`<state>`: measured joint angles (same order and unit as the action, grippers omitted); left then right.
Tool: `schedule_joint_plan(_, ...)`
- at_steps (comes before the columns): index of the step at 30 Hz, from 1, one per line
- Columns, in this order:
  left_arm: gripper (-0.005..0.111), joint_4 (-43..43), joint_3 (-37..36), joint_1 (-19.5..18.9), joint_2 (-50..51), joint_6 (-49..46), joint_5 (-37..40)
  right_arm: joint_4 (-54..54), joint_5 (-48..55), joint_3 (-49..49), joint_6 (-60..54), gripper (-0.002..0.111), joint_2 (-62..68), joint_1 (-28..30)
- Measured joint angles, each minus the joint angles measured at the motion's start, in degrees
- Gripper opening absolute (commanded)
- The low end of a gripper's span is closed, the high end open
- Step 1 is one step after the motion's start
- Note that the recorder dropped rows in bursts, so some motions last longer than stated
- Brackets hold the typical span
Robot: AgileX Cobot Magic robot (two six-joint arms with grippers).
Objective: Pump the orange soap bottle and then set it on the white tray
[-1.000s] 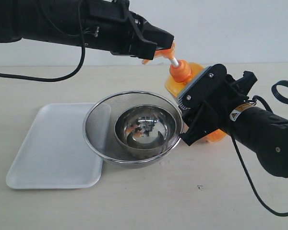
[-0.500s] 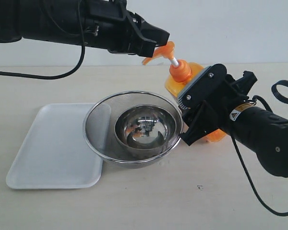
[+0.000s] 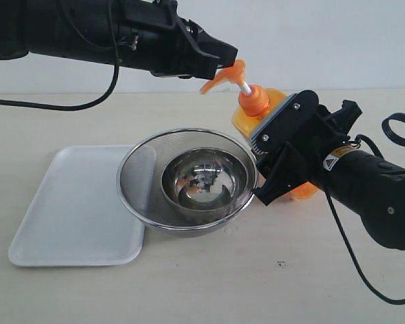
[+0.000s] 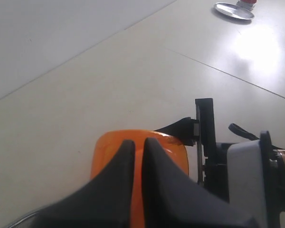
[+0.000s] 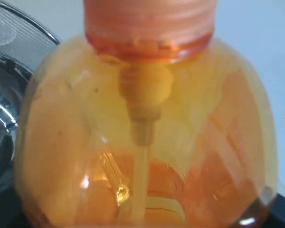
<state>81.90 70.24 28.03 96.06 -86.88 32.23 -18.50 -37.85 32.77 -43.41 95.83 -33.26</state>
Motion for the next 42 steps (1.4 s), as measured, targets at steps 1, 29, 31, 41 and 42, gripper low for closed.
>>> schedule_joint_plan(1, 0.005, 0.0, 0.0, 0.0, 0.0, 0.12, 0.0, 0.0, 0.0, 0.0, 0.0, 0.0, 0.0, 0.0)
schedule_joint_plan(29, 0.005, 1.31, 0.71, 0.0, 2.23, 0.88, 1.04, -0.99, 0.0, 0.0, -1.08, 0.0, 0.0, 0.21)
schedule_joint_plan(31, 0.005, 1.31, 0.71, 0.0, 2.23, 0.88, 1.04, -0.99, 0.0, 0.0, -1.08, 0.0, 0.0, 0.21)
schedule_joint_plan(41, 0.005, 1.31, 0.71, 0.0, 2.23, 0.88, 1.04, -0.99, 0.1, 0.0, -1.08, 0.0, 0.0, 0.21)
schedule_joint_plan(42, 0.005, 1.31, 0.71, 0.0, 2.23, 0.88, 1.04, -0.99, 0.1, 0.0, -1.08, 0.0, 0.0, 0.21)
